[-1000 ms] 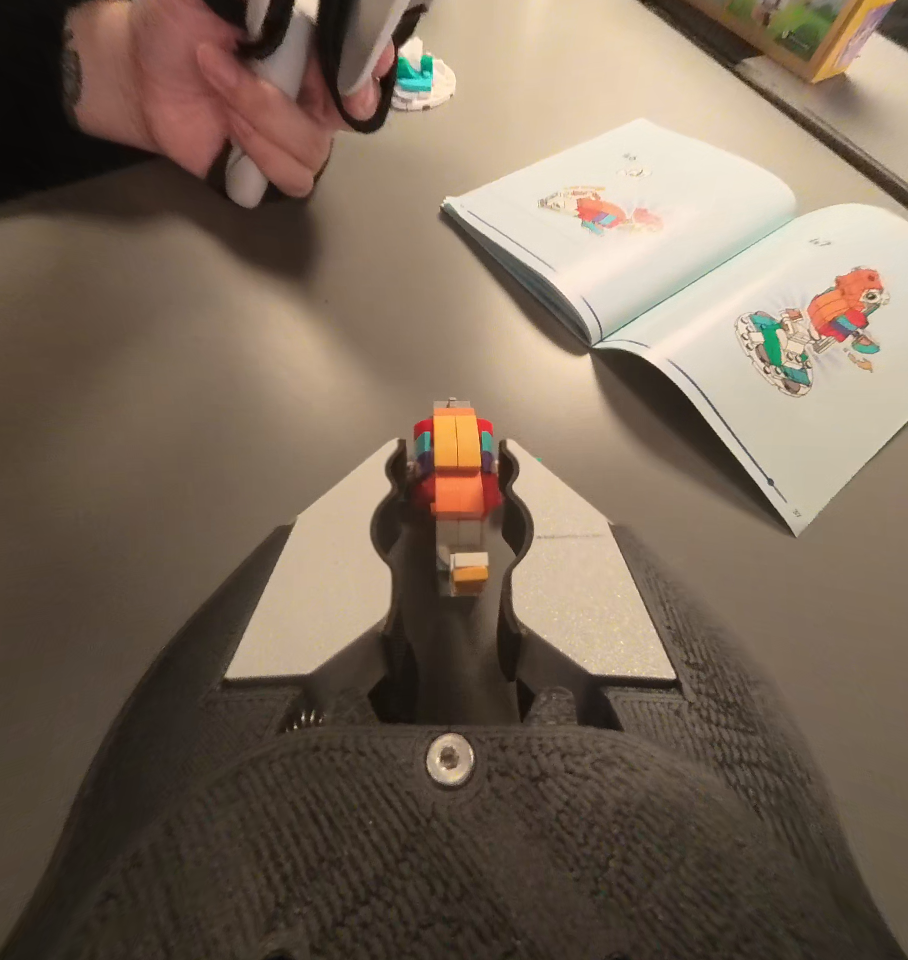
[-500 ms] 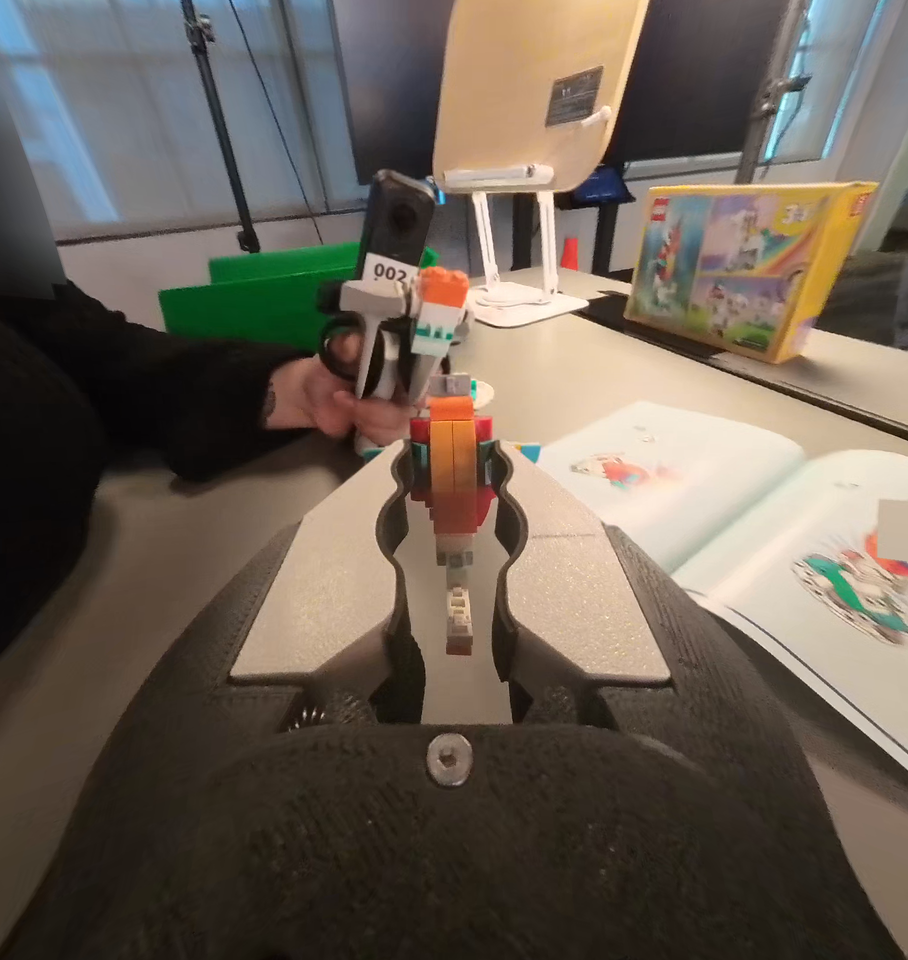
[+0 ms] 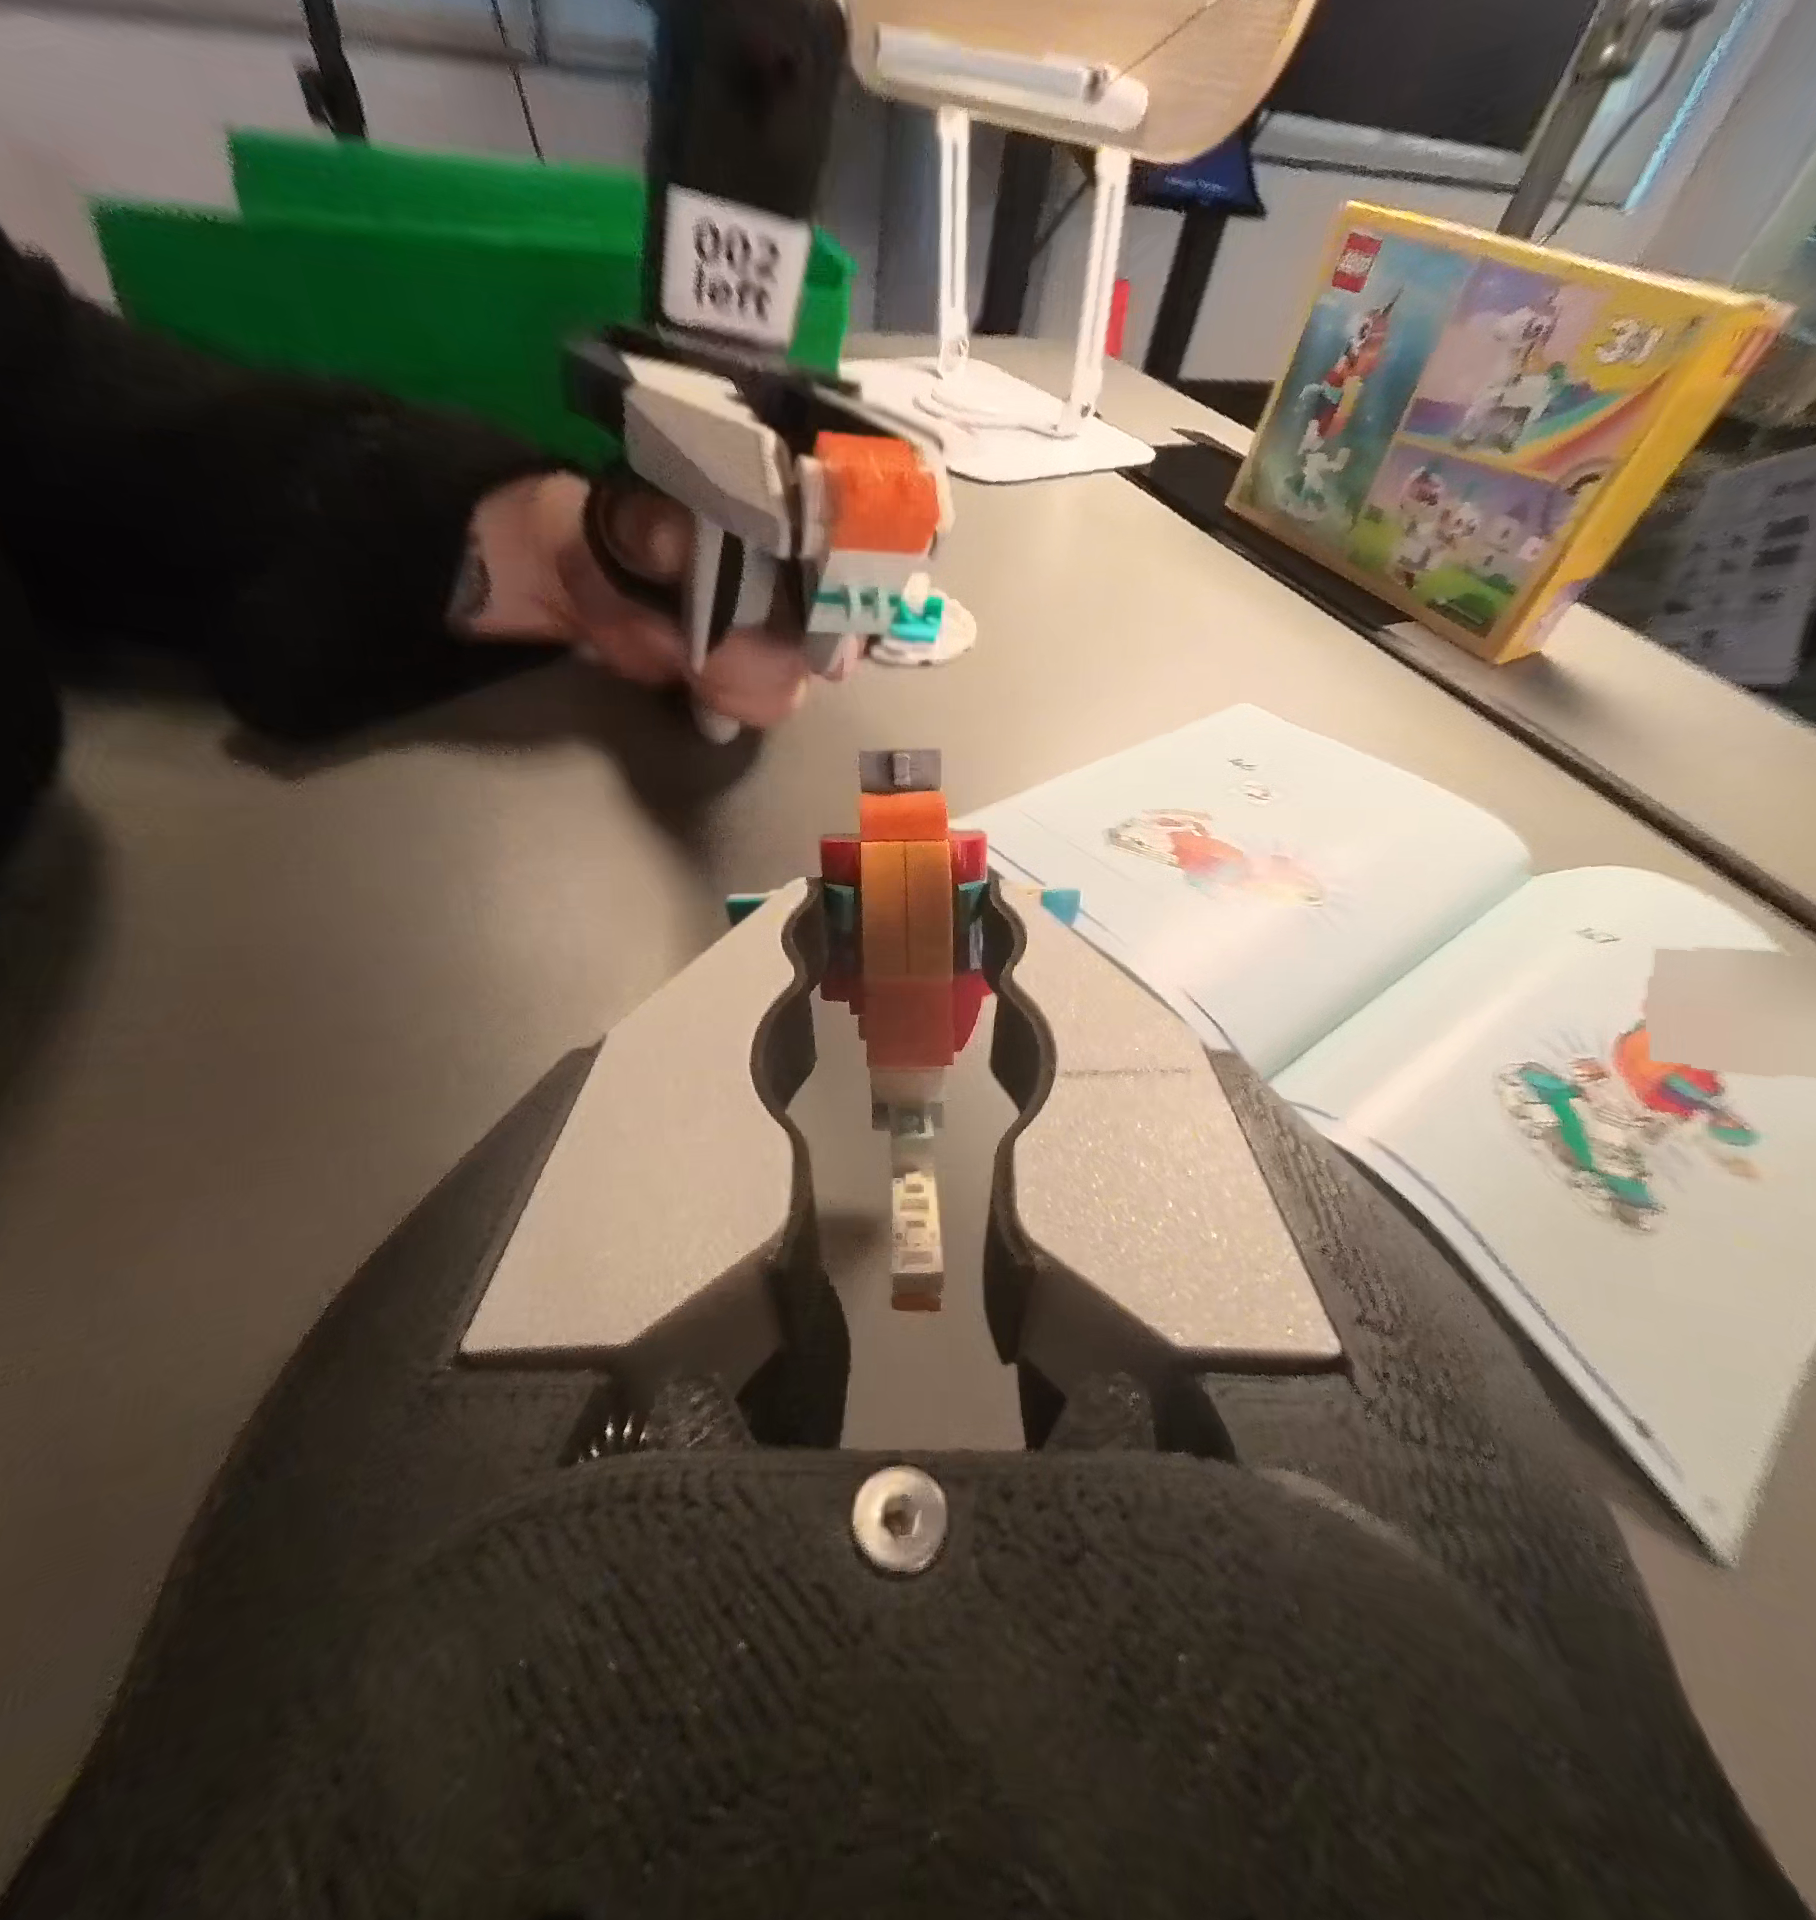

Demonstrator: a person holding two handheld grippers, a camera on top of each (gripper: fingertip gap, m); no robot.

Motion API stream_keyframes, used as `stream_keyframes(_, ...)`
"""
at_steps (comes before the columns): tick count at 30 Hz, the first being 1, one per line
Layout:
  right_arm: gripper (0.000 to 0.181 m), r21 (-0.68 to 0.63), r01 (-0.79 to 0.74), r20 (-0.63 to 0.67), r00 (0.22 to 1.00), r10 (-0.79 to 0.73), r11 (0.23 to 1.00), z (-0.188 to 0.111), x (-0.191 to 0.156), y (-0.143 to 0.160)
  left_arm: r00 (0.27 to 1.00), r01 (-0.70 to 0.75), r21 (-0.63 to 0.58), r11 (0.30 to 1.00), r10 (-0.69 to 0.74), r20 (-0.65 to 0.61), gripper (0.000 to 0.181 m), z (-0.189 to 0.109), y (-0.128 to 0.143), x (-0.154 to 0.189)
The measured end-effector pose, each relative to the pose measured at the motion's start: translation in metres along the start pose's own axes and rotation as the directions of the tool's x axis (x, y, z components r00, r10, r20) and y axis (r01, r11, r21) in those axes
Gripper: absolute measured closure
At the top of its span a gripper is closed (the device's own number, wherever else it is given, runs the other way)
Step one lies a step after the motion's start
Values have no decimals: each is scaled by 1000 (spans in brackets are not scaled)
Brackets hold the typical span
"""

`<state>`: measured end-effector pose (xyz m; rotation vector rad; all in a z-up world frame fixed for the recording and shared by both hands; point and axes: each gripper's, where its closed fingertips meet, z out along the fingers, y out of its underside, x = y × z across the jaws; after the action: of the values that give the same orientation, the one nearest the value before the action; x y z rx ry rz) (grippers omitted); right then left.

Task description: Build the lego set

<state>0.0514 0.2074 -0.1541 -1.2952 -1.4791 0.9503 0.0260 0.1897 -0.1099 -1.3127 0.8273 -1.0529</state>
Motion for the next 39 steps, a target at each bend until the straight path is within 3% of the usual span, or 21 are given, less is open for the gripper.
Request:
stream_keyframes(3, 153, -46, 205, -73, 975, -208, 978, -1, -1, 1, 941, -335, -109, 936, 339, 20, 161, 2, 16, 12)
stream_keyframes(7, 153, -83, 502, -154, 847, -509, 861, 1, -3, 3, 735, -666, -191, 721, 678, -1, 161, 10, 30, 29)
stream_keyframes(13, 153, -17, 777, -176, 618, -767, 630, -6, -24, 12, 347, -914, -243, 325, 936, -53, 161, 19, 46, 49)
stream_keyframes(15, 153, -8, 830, -193, 546, -816, 557, -8, -25, 12, 290, -930, -258, 264, 954, -71, 161, 19, 51, 48)
stream_keyframes(21, 153, 11, 900, -180, 431, -884, 436, -13, -26, 20, 292, -928, -268, 259, 952, -88, 161, 19, 58, 46)
stream_keyframes(34, 153, 66, 866, -146, 499, -854, 495, -18, -33, 20, 314, -923, -265, 280, 944, -97, 161, 18, 60, 47)
stream_keyframes(36, 153, 78, 849, -146, 528, -837, 522, -19, -33, 18, 368, -907, -251, 339, 927, -77, 161, 18, 56, 48)
stream_keyframes(39, 153, 108, 789, -151, 614, -774, 605, -21, -29, 10, 518, -833, -207, 513, 855, 36, 160, 14, 34, 41)
